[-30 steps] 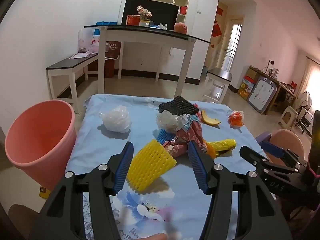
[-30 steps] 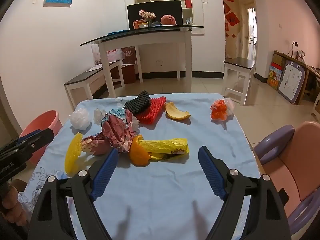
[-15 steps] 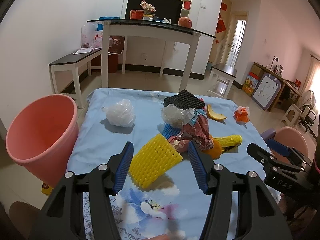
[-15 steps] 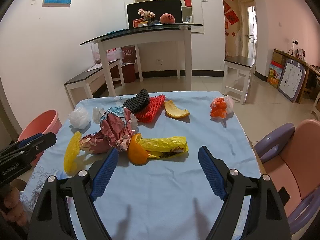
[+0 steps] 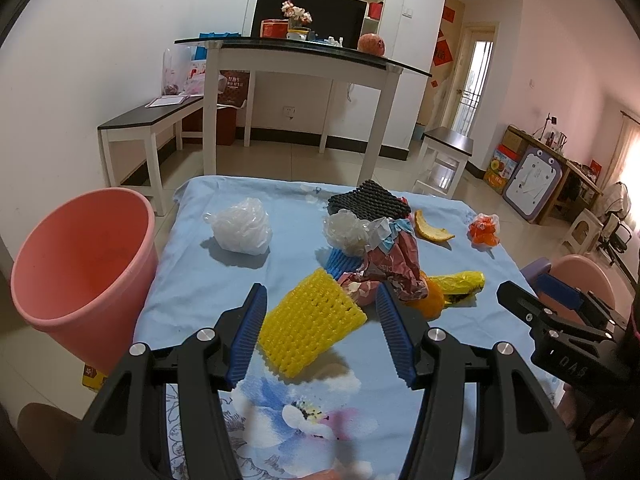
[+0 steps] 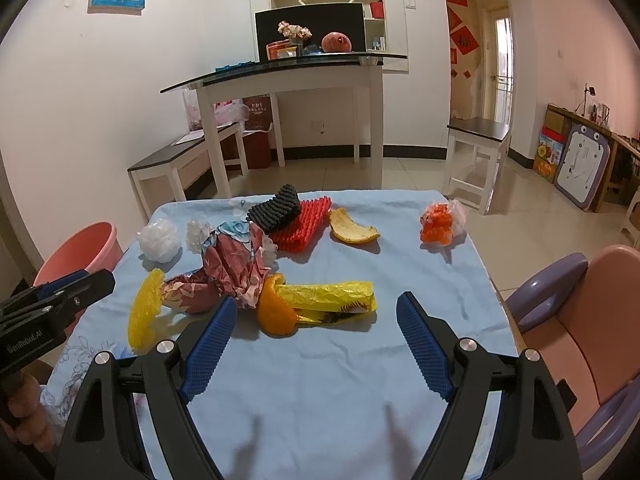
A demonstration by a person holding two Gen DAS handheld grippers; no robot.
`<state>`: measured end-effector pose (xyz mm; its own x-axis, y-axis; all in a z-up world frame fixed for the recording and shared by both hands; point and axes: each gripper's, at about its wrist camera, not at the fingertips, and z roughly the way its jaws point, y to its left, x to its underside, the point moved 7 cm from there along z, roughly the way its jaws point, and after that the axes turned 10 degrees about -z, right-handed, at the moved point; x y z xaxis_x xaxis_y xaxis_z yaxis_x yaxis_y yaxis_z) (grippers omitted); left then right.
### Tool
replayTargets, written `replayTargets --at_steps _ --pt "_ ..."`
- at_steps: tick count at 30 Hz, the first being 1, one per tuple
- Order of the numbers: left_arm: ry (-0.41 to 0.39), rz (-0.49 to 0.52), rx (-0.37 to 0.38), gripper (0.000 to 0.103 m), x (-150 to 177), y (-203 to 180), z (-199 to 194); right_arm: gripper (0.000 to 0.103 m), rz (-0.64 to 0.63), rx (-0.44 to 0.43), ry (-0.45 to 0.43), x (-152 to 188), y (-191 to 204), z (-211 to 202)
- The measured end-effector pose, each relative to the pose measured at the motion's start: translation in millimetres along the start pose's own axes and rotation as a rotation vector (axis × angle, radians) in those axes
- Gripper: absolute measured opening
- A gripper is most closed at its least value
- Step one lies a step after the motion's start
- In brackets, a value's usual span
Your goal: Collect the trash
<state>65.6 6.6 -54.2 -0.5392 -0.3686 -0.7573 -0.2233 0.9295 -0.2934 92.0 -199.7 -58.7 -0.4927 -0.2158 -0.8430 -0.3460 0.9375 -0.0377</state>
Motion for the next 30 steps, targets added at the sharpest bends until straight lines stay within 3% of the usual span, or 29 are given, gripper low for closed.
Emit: replayTargets --at_steps 30 --pt "-0.002 -0.006 0.004 0.058 -1.9 2.8 -0.5 0.081 0.017 0.023 -0.059 -8.6 1.2 -13.8"
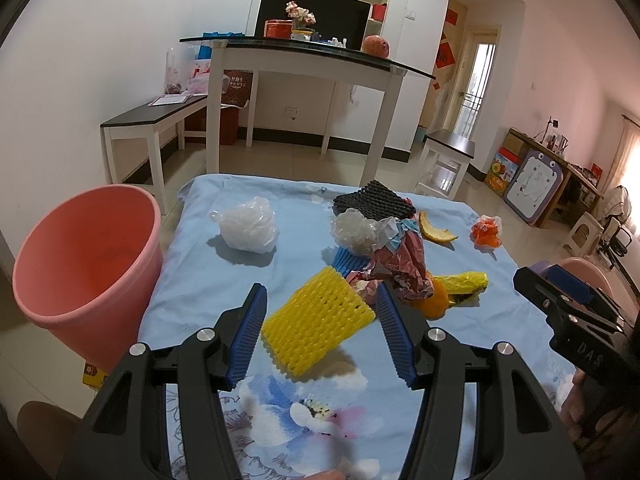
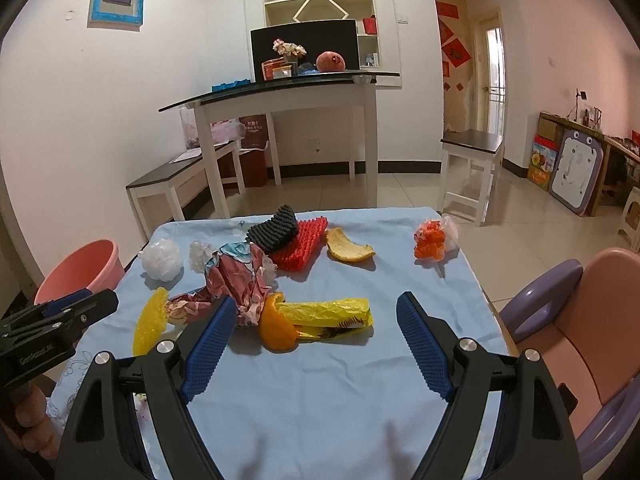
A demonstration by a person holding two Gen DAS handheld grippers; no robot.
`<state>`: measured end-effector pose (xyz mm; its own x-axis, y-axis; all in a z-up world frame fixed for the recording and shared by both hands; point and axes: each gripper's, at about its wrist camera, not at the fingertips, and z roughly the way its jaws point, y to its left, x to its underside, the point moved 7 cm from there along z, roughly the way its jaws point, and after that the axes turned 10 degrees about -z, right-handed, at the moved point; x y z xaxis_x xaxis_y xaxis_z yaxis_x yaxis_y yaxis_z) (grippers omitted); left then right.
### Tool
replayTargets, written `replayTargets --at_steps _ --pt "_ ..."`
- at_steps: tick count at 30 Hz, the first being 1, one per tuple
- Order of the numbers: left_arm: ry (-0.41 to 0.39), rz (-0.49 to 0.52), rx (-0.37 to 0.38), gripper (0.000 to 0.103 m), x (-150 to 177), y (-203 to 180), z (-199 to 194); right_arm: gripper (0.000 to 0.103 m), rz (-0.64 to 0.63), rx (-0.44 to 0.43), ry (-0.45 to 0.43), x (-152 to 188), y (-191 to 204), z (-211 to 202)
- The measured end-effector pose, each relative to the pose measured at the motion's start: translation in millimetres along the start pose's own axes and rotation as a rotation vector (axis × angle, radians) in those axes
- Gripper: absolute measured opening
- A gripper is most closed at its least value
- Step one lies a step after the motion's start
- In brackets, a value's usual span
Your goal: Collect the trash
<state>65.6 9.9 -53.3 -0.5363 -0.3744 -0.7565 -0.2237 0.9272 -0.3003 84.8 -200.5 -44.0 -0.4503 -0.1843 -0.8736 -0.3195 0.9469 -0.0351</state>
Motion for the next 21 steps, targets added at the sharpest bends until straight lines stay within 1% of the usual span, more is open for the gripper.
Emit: replayTargets --at_steps 10,15,21 --pt "-0.016 -0.005 0.022 0.058 1.4 13.8 -6.9 0.081 0.004 -0.006 0.01 2.9 -1.3 3.7" --pt "0.001 0.006 0.037 0.058 5.9 19.5 -9.6 0.081 -0.01 0.008 0.002 3.3 -1.8 4.9" --pt "0.021 0.027 0.043 0.058 14.8 22.5 -10.4 0.081 0.003 -0.007 0.002 5.4 -4.1 7.5"
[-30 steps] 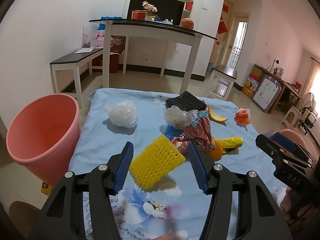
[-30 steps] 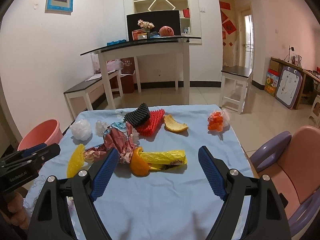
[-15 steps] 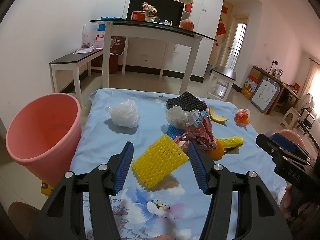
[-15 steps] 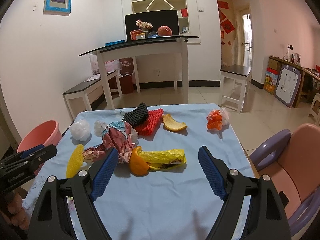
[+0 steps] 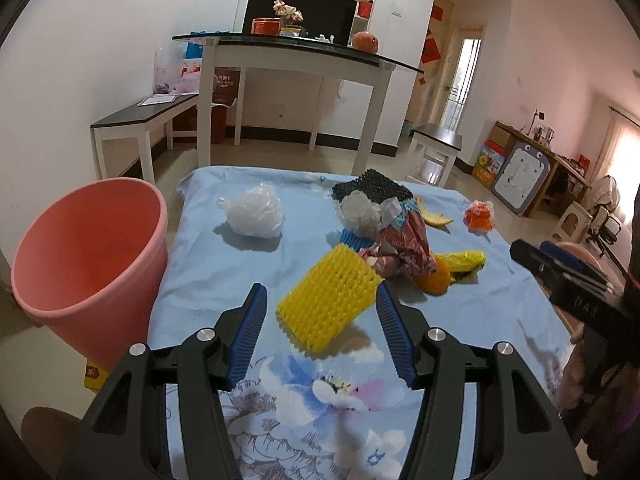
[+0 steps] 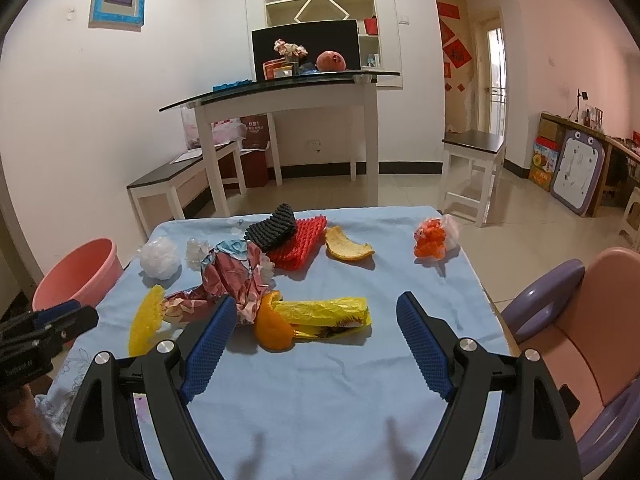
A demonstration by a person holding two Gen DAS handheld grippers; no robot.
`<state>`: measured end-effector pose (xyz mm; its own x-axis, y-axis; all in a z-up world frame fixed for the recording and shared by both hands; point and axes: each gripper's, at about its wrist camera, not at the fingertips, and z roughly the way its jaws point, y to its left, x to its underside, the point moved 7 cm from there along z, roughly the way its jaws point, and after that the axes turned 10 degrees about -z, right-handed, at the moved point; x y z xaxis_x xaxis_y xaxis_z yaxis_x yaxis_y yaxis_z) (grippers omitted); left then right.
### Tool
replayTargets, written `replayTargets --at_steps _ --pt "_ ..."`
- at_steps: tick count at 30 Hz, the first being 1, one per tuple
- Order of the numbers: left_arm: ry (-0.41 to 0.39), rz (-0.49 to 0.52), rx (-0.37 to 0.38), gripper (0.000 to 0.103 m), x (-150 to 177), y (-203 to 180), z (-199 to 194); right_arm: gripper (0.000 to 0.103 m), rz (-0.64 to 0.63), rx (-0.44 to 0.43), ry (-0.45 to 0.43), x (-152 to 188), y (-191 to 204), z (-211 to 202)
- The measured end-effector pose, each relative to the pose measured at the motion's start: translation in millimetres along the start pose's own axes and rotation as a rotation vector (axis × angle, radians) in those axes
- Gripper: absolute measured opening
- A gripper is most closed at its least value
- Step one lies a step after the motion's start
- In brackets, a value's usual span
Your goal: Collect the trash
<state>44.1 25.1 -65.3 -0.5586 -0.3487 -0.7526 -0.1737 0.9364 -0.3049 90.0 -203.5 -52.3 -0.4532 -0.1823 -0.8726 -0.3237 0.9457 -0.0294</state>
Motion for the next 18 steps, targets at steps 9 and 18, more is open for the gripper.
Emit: replayTargets --at_steps 9,18 --pt "0.065 0.059 0.003 0.058 11.2 -15.0 10.7 0.081 0.023 -0.017 0.028 3.4 -7.2 2.9" --pt "0.139 0.192 -0.082 0.058 20.4 -35.6 41.6 0.079 0.011 -0.037 0.026 1.0 -6.8 4.8"
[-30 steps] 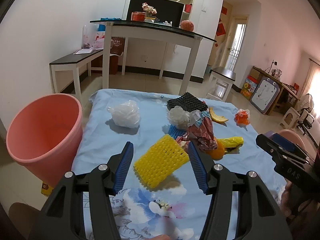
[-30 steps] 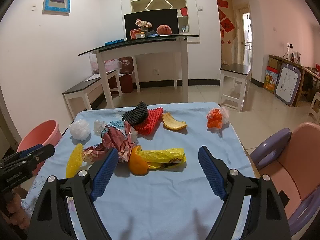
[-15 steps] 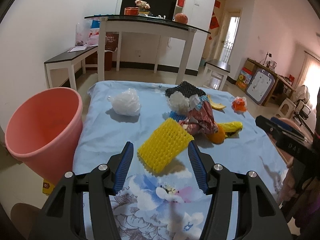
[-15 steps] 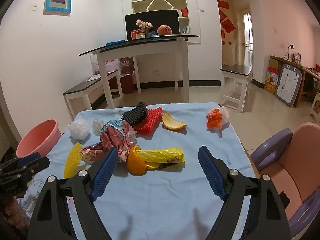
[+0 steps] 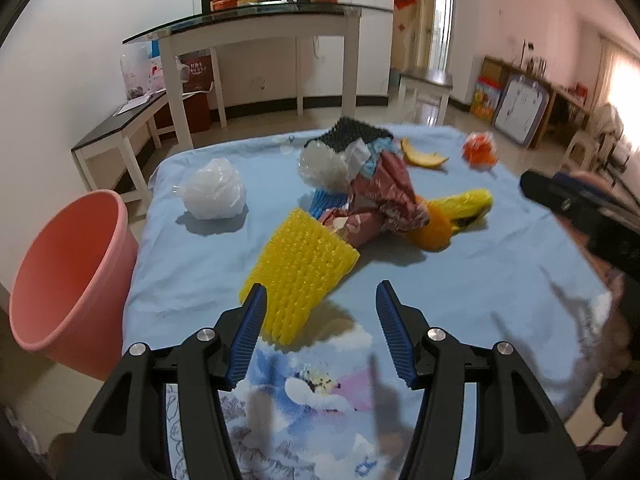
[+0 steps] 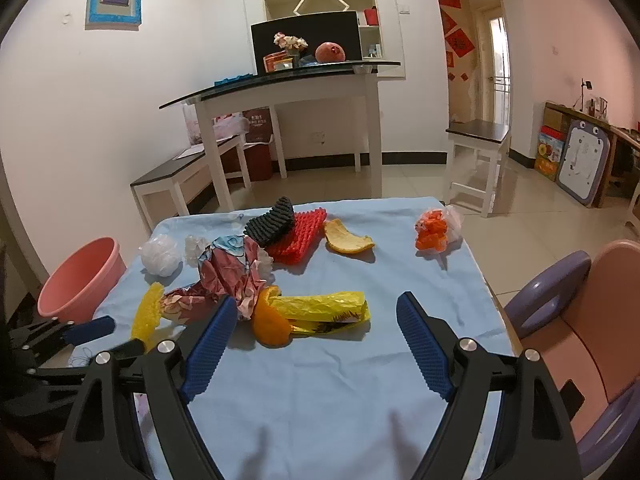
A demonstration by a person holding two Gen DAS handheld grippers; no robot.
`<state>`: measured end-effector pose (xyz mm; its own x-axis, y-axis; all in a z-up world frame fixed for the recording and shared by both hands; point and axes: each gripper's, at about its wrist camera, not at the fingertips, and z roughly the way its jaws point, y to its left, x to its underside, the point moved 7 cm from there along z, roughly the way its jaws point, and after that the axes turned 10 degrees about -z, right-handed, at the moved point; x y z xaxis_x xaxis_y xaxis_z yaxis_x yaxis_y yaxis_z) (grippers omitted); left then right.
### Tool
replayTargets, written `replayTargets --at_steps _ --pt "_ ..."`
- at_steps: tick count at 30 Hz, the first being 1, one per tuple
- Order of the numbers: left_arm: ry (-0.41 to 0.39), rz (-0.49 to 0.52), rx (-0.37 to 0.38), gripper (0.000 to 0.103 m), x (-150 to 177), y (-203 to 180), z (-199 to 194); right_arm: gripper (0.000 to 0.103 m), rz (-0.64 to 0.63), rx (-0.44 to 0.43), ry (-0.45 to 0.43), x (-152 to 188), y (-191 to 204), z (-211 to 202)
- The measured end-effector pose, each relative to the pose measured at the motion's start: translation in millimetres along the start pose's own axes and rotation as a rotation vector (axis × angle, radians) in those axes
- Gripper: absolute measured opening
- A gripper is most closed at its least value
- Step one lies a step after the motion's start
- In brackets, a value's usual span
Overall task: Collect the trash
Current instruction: 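Grasp the yellow foam mesh with the left tool while the right tool grasps the crumpled pink wrapper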
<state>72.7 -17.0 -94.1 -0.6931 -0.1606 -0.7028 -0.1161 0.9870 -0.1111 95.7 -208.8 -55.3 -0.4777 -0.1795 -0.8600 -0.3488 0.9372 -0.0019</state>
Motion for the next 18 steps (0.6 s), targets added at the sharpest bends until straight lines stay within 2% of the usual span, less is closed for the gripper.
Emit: replayTargets --at_steps 2,3,5,7,10,18 --pt "0.007 0.007 -0.02 0.054 -0.4 0.7 5.2 0.078 -0.004 -0.008 0.002 -1.1 -0.2 1.3" --pt "0.008 0.011 -0.032 0.044 -0.4 1.5 7.5 0.077 -0.004 -0.011 0.004 -1.4 -0.6 1.8" --pt "0.032 0.005 -0.054 0.033 -0.2 7.9 14.7 0.075 -0.002 -0.021 0.011 -2.3 -0.8 4.4" --pt "0.051 -0.024 -0.044 0.015 0.5 15.5 18.9 0.074 0.003 -0.038 0.02 -3.6 0.2 8.5" --pt "0.053 -0.051 -0.014 0.005 -2.2 22.7 16.3 0.072 0.001 -0.052 0.031 -5.5 3.4 13.4" --pt "0.02 -0.091 0.044 0.001 -8.7 32.9 -4.9 0.064 0.004 -0.12 0.075 -12.9 23.5 31.7"
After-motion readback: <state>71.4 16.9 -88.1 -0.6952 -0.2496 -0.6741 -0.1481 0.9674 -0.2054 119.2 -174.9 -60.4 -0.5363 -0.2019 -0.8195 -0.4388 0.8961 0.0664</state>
